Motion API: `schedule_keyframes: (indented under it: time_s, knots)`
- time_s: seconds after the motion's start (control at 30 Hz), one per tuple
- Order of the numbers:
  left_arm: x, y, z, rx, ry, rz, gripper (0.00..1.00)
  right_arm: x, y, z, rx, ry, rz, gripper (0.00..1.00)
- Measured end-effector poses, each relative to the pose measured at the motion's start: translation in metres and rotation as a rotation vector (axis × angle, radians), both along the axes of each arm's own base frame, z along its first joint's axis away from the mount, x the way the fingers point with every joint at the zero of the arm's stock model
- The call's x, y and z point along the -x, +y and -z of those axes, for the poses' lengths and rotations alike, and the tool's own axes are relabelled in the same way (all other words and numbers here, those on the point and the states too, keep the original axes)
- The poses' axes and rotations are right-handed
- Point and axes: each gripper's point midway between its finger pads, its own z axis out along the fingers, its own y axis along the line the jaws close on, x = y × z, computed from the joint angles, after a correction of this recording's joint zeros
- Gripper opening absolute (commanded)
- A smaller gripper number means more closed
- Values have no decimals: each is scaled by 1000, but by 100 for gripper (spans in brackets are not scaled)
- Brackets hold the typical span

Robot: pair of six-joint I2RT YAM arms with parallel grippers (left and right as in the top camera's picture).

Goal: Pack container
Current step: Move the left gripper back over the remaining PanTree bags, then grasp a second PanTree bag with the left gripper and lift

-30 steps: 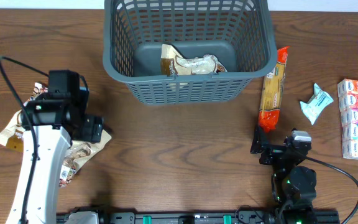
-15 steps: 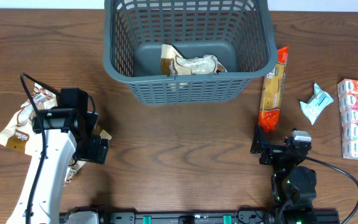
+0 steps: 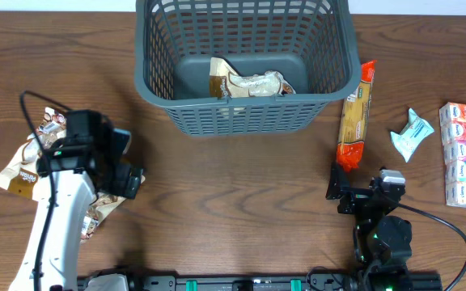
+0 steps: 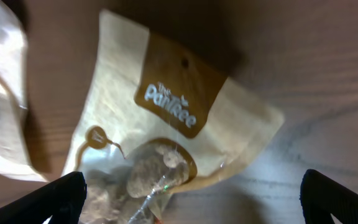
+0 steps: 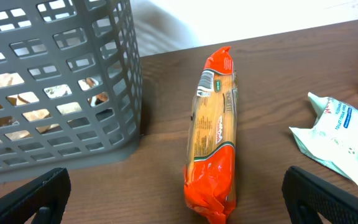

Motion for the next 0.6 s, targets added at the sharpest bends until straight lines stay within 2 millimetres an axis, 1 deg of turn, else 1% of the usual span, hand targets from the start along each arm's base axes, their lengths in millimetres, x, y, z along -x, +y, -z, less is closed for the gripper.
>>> schedule_keyframes:
  time_s: [0.1, 0.17, 0.27, 0.5, 0.6]
  knots:
    - [9, 15, 6, 28, 16, -39, 99, 0, 0, 0, 0, 0, 0, 99]
    - [10, 26, 7, 47, 7, -78, 98, 0, 0, 0, 0, 0, 0, 99]
    - [12, 34, 6, 83, -9, -116, 99, 0, 0, 0, 0, 0, -1, 99]
    - [12, 32, 6, 111, -17, -71, 98, 0, 0, 0, 0, 0, -1, 99]
    - [16, 29, 11, 118, -3, -32, 98, 0, 0, 0, 0, -1, -1, 99]
